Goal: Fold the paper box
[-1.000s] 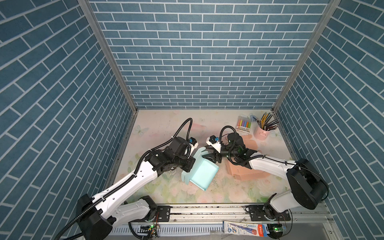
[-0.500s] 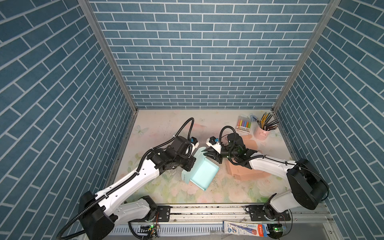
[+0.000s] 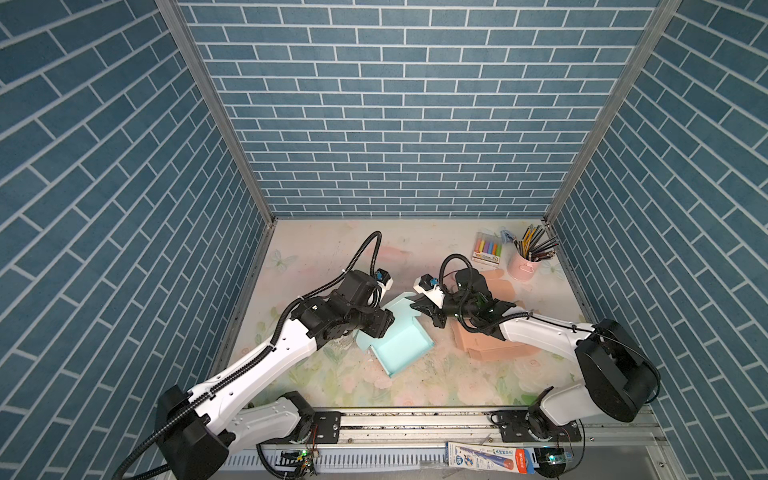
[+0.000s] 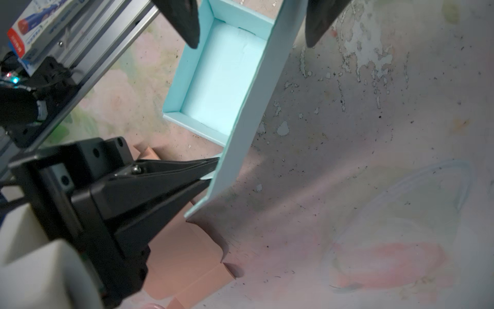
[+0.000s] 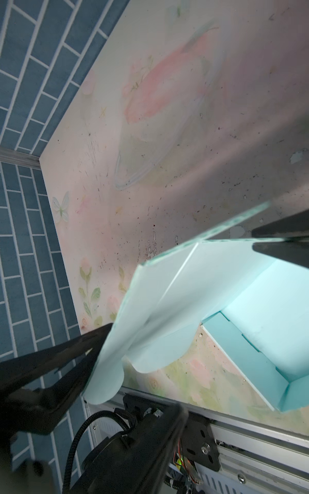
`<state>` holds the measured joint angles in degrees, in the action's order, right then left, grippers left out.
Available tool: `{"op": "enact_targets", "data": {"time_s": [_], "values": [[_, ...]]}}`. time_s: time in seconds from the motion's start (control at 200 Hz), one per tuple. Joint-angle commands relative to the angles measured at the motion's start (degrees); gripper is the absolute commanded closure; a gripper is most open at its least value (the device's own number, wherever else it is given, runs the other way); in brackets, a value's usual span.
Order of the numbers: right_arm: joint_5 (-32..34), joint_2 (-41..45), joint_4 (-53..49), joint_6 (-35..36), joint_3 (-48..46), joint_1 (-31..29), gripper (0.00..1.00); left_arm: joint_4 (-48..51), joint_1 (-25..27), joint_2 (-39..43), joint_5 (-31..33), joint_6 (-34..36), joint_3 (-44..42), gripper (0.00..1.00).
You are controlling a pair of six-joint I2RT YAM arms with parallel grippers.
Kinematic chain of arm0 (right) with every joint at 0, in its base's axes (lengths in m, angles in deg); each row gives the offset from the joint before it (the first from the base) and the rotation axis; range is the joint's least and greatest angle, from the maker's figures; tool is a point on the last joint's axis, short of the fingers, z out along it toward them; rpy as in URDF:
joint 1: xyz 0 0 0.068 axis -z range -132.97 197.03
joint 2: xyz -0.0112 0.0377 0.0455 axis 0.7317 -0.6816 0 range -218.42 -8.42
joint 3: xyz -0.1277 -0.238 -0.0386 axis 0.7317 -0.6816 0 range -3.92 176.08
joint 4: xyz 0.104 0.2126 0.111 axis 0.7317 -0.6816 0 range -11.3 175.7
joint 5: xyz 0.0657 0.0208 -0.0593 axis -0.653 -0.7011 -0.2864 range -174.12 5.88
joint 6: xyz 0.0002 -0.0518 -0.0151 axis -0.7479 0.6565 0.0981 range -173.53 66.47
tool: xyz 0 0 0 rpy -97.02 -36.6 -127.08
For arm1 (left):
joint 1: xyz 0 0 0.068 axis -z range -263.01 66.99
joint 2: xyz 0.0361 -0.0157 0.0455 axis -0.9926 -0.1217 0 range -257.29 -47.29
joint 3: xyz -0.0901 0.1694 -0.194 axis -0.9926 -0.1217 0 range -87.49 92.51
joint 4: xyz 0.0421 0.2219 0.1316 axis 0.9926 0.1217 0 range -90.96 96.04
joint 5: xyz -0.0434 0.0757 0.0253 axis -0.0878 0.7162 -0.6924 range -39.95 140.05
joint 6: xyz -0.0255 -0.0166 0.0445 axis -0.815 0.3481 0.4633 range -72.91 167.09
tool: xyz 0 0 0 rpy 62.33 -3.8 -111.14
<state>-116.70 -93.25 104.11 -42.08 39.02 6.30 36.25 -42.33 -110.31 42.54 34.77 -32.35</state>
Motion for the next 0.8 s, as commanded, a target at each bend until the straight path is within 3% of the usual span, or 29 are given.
{"op": "enact_targets", "data": {"time_s": [0.0,0.4,0.795], "values": [[3.22,1.33,0.78,1.52,-0.74,0.48,0.95,-1.49,-0.86,3.71,2.53,-2.38,-2.01,0.26],[7.94,2.95,3.91,-3.66,-3.34,2.92,0.95,-11.92,-6.26,15.34,1.69,-11.56,-12.41,0.22],[9.64,3.28,2.86,-4.5,-2.95,2.98,0.95,-26.58,-7.58,18.39,-2.52,-16.77,-27.24,0.22]]}}
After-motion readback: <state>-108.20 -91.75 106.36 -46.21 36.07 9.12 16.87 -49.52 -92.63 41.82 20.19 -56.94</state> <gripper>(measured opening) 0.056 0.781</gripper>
